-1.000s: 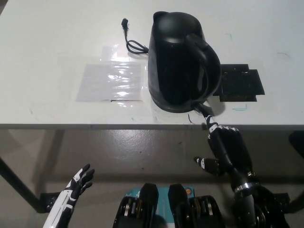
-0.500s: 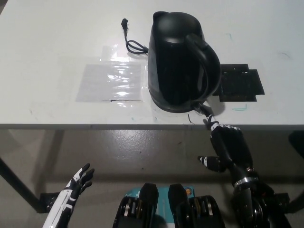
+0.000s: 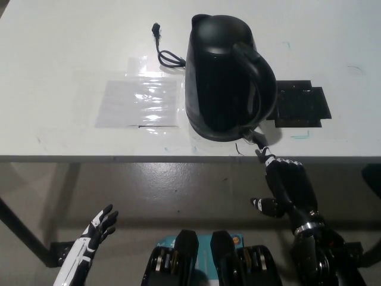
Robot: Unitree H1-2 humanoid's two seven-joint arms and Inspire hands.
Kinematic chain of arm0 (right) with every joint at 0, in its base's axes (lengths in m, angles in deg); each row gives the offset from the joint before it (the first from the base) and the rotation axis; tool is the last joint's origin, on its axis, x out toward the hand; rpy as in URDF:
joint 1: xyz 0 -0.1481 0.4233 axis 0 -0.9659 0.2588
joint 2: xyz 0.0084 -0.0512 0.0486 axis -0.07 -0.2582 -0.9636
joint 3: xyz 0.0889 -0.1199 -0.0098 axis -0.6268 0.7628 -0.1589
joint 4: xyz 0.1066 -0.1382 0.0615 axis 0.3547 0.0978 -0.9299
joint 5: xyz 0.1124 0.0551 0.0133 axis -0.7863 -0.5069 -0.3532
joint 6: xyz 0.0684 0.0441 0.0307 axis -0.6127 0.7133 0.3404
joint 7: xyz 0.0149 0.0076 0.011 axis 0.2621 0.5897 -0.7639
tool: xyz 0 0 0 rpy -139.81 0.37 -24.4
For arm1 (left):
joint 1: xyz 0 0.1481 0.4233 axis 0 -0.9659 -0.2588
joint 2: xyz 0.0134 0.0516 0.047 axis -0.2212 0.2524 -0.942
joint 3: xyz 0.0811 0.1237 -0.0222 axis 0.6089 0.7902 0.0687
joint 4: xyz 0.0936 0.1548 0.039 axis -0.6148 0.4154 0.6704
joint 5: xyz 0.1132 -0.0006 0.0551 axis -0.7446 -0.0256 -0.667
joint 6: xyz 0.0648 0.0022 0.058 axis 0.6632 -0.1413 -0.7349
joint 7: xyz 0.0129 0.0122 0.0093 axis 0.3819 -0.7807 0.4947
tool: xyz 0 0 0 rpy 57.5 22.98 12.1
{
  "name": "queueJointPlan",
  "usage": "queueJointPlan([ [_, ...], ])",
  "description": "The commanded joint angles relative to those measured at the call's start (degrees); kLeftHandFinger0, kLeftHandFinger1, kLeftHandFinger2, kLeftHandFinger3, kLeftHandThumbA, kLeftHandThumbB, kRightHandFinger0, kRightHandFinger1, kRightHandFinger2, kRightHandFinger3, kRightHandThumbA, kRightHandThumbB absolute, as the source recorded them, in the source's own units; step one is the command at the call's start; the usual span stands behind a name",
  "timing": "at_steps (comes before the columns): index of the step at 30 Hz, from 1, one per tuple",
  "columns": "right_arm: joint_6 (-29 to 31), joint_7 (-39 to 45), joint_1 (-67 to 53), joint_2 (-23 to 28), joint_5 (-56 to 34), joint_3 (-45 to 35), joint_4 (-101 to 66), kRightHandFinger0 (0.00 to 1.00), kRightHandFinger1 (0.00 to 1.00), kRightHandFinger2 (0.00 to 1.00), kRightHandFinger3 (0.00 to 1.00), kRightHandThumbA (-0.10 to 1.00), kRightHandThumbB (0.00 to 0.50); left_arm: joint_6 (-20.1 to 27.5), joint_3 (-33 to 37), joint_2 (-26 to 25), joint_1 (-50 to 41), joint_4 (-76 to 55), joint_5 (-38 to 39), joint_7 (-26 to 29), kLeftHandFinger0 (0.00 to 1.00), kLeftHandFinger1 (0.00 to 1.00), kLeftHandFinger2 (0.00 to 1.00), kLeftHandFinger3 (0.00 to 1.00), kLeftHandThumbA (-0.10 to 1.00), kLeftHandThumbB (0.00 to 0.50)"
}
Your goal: A kettle is kept at the center of the table close to the robot and the robot uses its right index finger to press downwards on the transparent start boiling button
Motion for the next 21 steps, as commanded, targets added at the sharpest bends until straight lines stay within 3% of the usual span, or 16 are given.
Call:
queueJointPlan([
  [1,-0.6,0.4,2.7,0.2,-0.6,0.6,0.2,0.0,0.0,0.0,1.0,1.0,0.213,1.8,-0.5,-0.8,0.1,-1.8,0.2,-0.6,1.0,1.0,1.0,1.0,1.0,0.375],
  [4,-0.7,0.2,3.0,0.1,-0.3,0.8,0.6,0.0,0.0,0.0,1.0,0.99,0.215,3.0,-0.4,-0.8,0.2,-1.3,-0.6,-0.4,1.0,1.0,1.0,1.0,1.0,0.363],
  [9,-1.1,0.2,3.8,0.1,0.0,1.2,1.3,0.0,0.0,0.0,1.0,0.98,0.215,2.0,-0.4,-0.7,0.3,-1.6,-0.2,-0.5,1.0,1.0,1.0,1.0,1.0,0.393],
  [10,-1.1,0.0,3.9,0.1,0.2,1.3,1.4,0.0,0.0,0.0,1.0,0.98,0.215,2.7,-0.3,-0.8,0.3,-1.4,0.3,-0.8,1.0,1.0,1.0,1.0,1.0,0.375],
  [18,-2.2,0.2,4.1,0.4,0.8,1.9,0.9,0.0,0.0,0.0,1.0,1.0,0.213,3.7,0.0,-0.8,0.6,-0.4,-0.3,-0.8,1.0,1.0,1.0,1.0,1.0,0.376],
  [19,-2.3,0.0,4.3,0.4,0.8,1.9,1.0,0.0,0.0,0.0,1.0,1.0,0.208,2.8,-0.1,-0.8,0.6,-0.7,-0.5,-0.6,1.0,1.0,1.0,1.0,1.0,0.402],
  [21,-1.9,-0.5,4.4,0.4,0.5,1.9,1.3,0.0,0.0,0.0,1.0,1.0,0.207,1.9,-0.2,-0.8,0.5,-1.2,-0.6,-0.6,1.0,1.0,1.0,1.0,1.0,0.405],
])
